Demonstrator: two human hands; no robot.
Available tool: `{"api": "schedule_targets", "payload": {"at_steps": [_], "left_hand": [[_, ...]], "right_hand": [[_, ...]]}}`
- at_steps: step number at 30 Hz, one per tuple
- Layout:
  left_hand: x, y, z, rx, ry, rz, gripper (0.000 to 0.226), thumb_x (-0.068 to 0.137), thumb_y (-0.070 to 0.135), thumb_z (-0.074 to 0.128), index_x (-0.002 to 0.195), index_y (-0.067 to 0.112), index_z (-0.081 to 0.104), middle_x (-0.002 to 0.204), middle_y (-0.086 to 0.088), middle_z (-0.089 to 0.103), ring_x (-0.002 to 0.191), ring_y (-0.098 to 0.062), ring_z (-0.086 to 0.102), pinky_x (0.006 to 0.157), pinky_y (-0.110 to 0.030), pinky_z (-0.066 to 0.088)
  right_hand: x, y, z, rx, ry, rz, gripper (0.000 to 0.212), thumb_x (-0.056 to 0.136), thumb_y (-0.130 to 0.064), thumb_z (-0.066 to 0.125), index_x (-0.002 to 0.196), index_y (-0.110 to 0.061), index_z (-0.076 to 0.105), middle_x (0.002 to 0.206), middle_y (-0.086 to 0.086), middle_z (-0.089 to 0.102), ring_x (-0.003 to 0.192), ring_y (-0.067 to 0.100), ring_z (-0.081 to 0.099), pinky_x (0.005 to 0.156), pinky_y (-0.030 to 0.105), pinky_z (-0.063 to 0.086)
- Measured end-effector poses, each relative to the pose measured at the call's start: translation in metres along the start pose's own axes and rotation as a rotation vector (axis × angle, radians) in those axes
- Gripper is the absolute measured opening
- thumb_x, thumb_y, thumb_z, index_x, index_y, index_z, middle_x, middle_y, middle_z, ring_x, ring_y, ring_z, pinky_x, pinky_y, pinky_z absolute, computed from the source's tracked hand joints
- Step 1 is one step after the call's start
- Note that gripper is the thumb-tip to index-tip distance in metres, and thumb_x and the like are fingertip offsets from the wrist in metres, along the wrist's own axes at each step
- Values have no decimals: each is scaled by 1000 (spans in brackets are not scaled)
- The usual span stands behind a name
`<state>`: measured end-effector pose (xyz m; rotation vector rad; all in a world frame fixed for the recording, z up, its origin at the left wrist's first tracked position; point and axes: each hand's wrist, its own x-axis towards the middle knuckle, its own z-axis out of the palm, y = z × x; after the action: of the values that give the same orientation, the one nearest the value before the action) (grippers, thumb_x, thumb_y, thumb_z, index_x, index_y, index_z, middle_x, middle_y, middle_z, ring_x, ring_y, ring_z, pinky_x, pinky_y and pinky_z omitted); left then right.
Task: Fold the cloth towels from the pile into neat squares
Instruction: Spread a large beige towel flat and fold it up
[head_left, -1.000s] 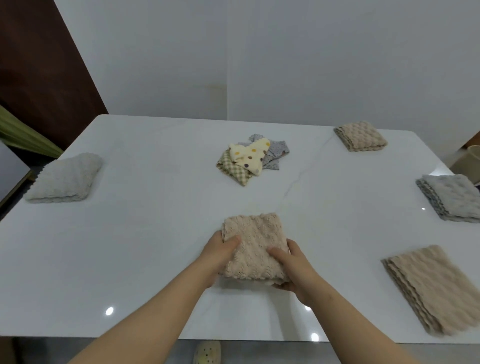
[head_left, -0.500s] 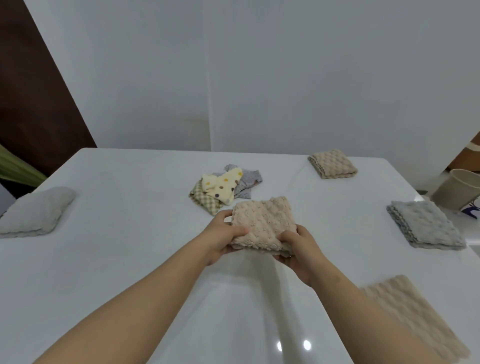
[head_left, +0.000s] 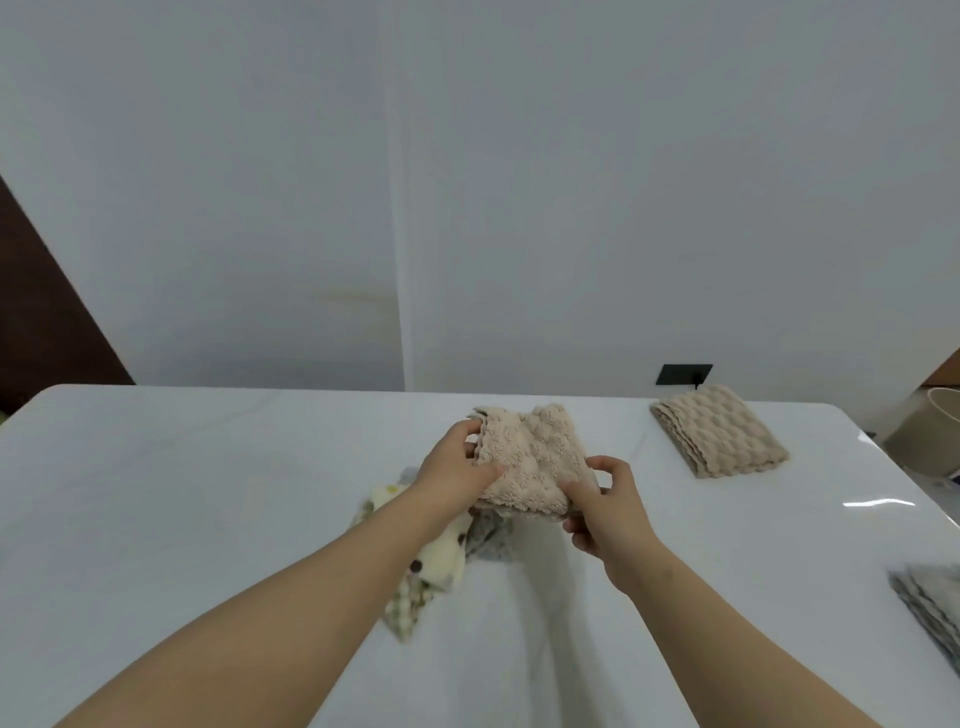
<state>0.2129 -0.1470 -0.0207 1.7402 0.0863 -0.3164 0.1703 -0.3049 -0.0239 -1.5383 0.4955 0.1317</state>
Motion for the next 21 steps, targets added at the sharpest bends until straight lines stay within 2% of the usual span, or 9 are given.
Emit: {"api": "schedule_targets", "payload": {"at_steps": [4, 9, 14, 15, 17, 19, 21], "left_hand": [[62, -4, -8, 17, 25, 3, 52, 87, 6, 60, 134, 20, 41, 121, -5, 56, 108, -24, 58, 85, -35, 51], [114, -22, -9, 36, 67, -1, 53, 88, 4, 57, 135, 20, 39, 129, -4, 54, 113, -20, 54, 93, -36, 49], [133, -54, -8, 94, 106, -5, 50, 94, 9, 48, 140, 22, 32, 132, 1, 51, 100, -14, 52, 71, -27, 53], [133, -59, -7, 124, 124, 10, 48, 96, 11, 45, 140, 21, 31, 132, 1, 50, 101, -15, 53, 72, -29, 54], [130, -68, -6, 217, 165, 51, 46, 97, 15, 43, 141, 18, 30, 135, -1, 50, 108, -18, 55, 83, -29, 50], [124, -74, -4, 302, 186, 95, 46, 97, 19, 42, 141, 16, 29, 135, -3, 50, 116, -19, 52, 88, -23, 41], [116, -77, -4, 355, 205, 109, 47, 97, 20, 43, 141, 16, 29, 135, -2, 50, 120, -20, 51, 89, -24, 38]], "right_hand": [[57, -2, 15, 62, 52, -16, 24, 91, -1, 49, 109, -15, 40, 85, 9, 54, 61, 20, 52, 58, 28, 51], [110, 9, 31, 24, 61, -21, 28, 89, 3, 46, 112, -12, 42, 89, 9, 57, 71, 23, 53, 65, 30, 49], [138, 25, 43, -54, 51, -10, 29, 89, -1, 47, 113, -18, 43, 95, 8, 60, 74, 20, 56, 67, 29, 49], [140, 26, 45, -67, 60, -17, 30, 90, -2, 46, 114, -19, 43, 95, 8, 60, 73, 20, 57, 66, 28, 50], [143, 29, 49, -97, 73, -33, 32, 90, -4, 45, 116, -21, 42, 97, 8, 61, 73, 19, 59, 67, 31, 51], [141, 33, 51, -123, 81, -46, 31, 90, -6, 46, 115, -24, 42, 101, 8, 63, 79, 21, 63, 73, 36, 54], [136, 39, 53, -140, 77, -46, 30, 89, -9, 47, 113, -26, 43, 105, 7, 63, 88, 25, 66, 82, 43, 55]]}}
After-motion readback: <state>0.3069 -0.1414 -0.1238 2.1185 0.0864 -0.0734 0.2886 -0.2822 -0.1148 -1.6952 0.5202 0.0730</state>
